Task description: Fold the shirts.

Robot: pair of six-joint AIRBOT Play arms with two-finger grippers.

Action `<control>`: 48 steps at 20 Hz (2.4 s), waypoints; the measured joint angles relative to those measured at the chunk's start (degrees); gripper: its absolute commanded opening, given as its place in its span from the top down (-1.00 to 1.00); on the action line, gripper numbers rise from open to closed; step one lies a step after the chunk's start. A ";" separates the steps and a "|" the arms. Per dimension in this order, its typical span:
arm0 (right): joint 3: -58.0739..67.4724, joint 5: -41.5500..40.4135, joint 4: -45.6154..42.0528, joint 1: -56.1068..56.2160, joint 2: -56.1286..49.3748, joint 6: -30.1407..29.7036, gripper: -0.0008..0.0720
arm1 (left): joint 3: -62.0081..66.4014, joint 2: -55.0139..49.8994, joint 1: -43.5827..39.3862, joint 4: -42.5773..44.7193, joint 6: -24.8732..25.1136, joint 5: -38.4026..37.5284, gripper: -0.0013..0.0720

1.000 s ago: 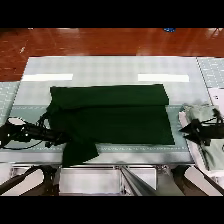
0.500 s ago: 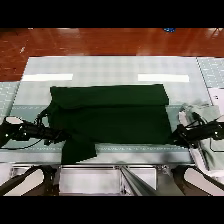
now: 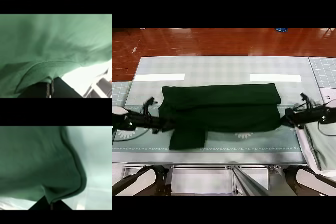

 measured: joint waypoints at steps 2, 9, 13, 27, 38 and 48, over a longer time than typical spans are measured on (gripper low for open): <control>4.28 0.35 2.51 0.17 -1.42 -0.26 0.90 | 5.75 -1.84 -0.42 0.02 -1.09 0.37 0.92; 20.26 -0.85 13.55 0.44 -13.49 -1.70 0.90 | 28.22 -17.11 -4.20 -0.50 -5.86 2.54 0.92; 27.26 -3.37 16.11 1.92 -20.39 -1.90 0.90 | 38.66 -26.77 -6.21 -0.44 -8.79 3.02 0.92; 38.58 -7.39 16.46 0.07 -26.84 -0.33 -0.16 | 56.59 -35.80 -0.09 -0.13 -11.28 -0.42 -0.41; 24.65 -11.21 2.97 -2.75 -19.85 5.57 -0.16 | 28.50 3.56 -3.10 9.81 -5.16 13.49 -0.41; 27.47 -13.46 11.56 7.08 -27.98 1.16 0.90 | 12.72 4.70 -11.91 5.42 -2.34 21.99 0.93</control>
